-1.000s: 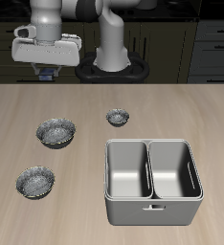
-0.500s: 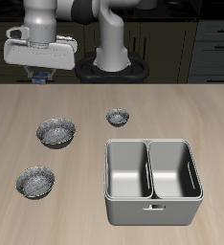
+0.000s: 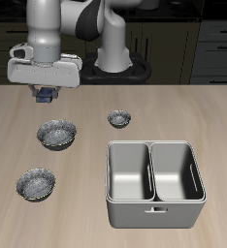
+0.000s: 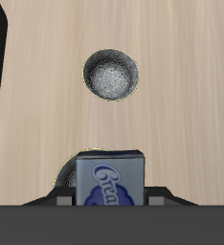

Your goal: Place the cream cheese in the largest bowl

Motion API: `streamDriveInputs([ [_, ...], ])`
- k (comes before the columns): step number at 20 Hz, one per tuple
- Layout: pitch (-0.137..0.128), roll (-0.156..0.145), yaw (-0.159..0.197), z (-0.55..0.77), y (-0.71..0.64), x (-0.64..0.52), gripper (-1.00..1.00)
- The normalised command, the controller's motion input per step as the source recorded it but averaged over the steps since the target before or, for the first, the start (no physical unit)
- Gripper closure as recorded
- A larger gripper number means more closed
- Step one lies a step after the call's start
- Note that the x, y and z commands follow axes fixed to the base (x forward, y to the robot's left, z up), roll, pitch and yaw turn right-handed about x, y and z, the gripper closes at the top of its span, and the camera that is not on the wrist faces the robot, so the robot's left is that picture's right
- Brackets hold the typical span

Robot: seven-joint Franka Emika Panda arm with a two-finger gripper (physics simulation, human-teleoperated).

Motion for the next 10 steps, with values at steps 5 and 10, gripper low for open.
streamDriveInputs([
  [5,0.045,0.000,-0.033,-0.40,0.09,0.07,1.00],
  [10,0.040,0.002,-0.024,-0.43,0.12,-0.04,1.00],
])
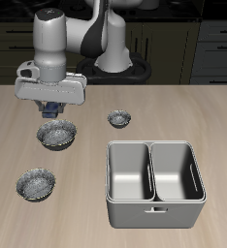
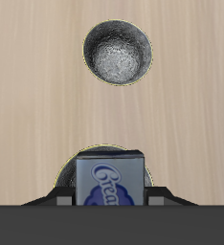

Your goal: Place the cream cheese in the largest bowl

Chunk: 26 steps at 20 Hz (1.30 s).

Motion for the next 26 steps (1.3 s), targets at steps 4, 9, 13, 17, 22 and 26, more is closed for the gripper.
streamDriveInputs([
  [4,0.053,-0.037,-0.014,-0.43,0.00,-0.04,1.00],
  [9,0.034,-0.064,0.010,-0.23,-0.08,-0.05,-1.00],
  [13,0.030,0.016,-0.019,-0.12,0.03,-0.02,-1.00],
  [17,0.025,0.033,-0.014,-0.05,0.11,-0.03,-1.00],
  [22,-0.005,0.014,0.002,0.07,0.09,-0.06,-1.00],
  [26,-0.011,0.010,-0.018,0.08,0.06,-0.13,-1.00],
])
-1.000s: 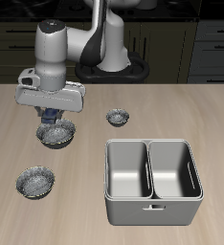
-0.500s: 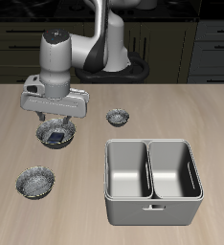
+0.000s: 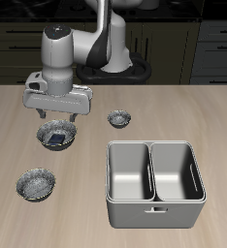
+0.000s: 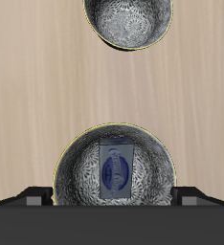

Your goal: Place the cream cheese in the largest bowl

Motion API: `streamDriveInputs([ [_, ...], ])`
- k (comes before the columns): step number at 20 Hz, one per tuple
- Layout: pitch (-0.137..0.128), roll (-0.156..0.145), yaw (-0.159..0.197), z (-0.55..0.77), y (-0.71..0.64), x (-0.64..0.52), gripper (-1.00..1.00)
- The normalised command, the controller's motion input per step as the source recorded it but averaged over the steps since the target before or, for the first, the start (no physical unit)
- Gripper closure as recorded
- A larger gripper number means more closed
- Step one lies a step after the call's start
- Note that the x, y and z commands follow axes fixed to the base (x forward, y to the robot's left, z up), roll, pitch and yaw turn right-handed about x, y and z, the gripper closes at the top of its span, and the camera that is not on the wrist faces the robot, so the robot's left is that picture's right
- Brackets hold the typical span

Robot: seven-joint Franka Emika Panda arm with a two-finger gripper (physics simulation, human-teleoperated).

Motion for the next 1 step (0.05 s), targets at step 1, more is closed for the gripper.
streamDriveInputs([
  [1,-0.059,0.037,-0.097,0.35,0.14,-0.62,-1.00],
])
